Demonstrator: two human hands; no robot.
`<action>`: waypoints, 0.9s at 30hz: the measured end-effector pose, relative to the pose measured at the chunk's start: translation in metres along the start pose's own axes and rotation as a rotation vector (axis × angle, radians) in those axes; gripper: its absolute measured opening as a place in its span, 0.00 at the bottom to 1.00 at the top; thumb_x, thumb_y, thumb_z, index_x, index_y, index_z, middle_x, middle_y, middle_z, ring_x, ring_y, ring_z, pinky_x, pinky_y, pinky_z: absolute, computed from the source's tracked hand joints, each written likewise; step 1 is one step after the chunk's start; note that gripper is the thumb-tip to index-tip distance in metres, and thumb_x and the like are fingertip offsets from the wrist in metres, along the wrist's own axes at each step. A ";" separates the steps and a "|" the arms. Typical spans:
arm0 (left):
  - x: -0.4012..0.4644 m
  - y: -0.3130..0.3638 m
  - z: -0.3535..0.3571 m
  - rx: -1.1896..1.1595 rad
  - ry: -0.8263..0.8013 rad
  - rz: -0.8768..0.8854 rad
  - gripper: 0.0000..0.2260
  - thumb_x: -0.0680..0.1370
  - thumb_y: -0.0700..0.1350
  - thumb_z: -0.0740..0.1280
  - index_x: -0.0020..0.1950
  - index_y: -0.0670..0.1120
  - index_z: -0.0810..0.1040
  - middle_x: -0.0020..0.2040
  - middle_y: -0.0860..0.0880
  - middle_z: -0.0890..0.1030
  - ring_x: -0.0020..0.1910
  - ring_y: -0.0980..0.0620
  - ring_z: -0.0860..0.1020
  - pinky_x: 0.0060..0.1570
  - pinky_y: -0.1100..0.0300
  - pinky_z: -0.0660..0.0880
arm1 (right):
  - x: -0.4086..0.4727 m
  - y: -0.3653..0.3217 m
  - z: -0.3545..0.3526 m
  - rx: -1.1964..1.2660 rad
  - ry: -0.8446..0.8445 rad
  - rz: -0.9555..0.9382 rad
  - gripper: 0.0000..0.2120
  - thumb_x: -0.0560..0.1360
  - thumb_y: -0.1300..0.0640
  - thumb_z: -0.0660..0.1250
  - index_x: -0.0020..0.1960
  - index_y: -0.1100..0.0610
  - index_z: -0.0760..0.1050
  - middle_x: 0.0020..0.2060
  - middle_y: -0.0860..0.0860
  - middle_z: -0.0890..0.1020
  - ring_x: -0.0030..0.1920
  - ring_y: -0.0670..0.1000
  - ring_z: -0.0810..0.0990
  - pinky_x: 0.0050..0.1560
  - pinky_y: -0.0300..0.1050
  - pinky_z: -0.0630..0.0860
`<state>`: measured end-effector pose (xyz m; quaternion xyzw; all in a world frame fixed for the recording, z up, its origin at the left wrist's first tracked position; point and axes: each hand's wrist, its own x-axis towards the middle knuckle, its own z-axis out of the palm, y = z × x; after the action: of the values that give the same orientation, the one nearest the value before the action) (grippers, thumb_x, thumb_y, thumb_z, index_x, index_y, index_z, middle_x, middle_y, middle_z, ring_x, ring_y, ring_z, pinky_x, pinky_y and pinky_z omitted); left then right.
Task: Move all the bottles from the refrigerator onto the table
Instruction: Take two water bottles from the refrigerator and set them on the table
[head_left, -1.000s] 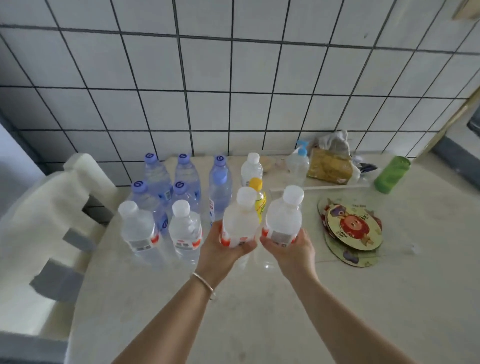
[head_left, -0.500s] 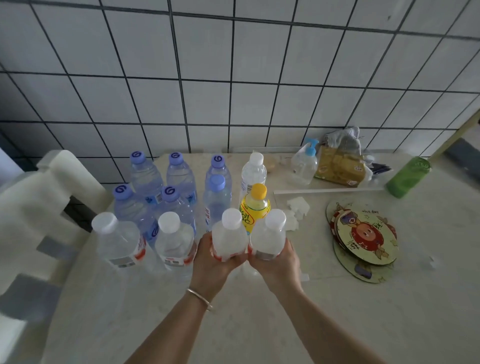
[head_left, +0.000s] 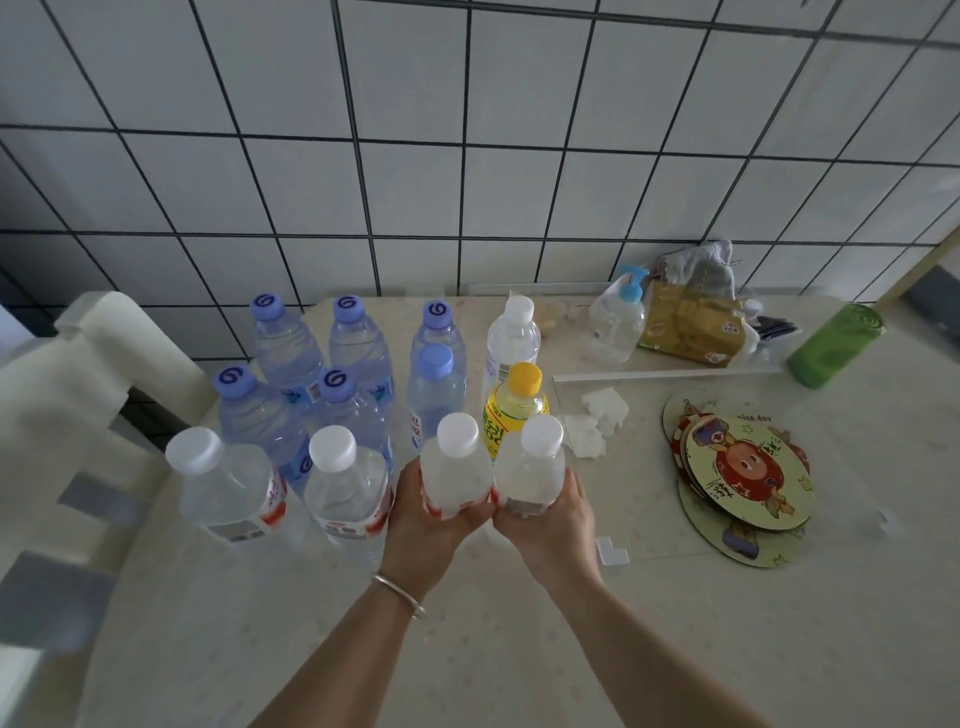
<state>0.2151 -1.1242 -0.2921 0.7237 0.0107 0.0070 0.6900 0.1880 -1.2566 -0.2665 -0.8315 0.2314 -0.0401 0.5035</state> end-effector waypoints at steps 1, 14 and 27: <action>-0.001 -0.001 0.000 0.007 -0.001 -0.013 0.27 0.57 0.50 0.79 0.53 0.54 0.74 0.50 0.53 0.81 0.49 0.61 0.80 0.46 0.69 0.75 | 0.000 0.000 0.000 -0.002 -0.008 0.001 0.26 0.60 0.55 0.77 0.55 0.53 0.70 0.49 0.49 0.74 0.50 0.51 0.74 0.44 0.41 0.69; -0.041 0.007 -0.006 0.167 0.055 -0.295 0.23 0.64 0.43 0.76 0.57 0.45 0.75 0.56 0.44 0.81 0.54 0.45 0.79 0.54 0.55 0.72 | -0.034 -0.003 -0.030 -0.248 -0.127 0.157 0.42 0.67 0.52 0.73 0.74 0.55 0.54 0.68 0.54 0.63 0.68 0.56 0.66 0.64 0.48 0.68; -0.192 0.122 -0.012 0.239 0.250 -0.175 0.16 0.71 0.45 0.72 0.58 0.46 0.76 0.50 0.51 0.78 0.55 0.49 0.77 0.57 0.57 0.70 | -0.171 -0.029 -0.111 -0.122 -0.177 -0.147 0.34 0.70 0.43 0.69 0.71 0.53 0.62 0.66 0.52 0.70 0.67 0.52 0.68 0.65 0.46 0.66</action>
<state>0.0234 -1.1224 -0.1688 0.7905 0.1597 0.0354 0.5902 0.0125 -1.2632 -0.1584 -0.8756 0.1265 0.0107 0.4661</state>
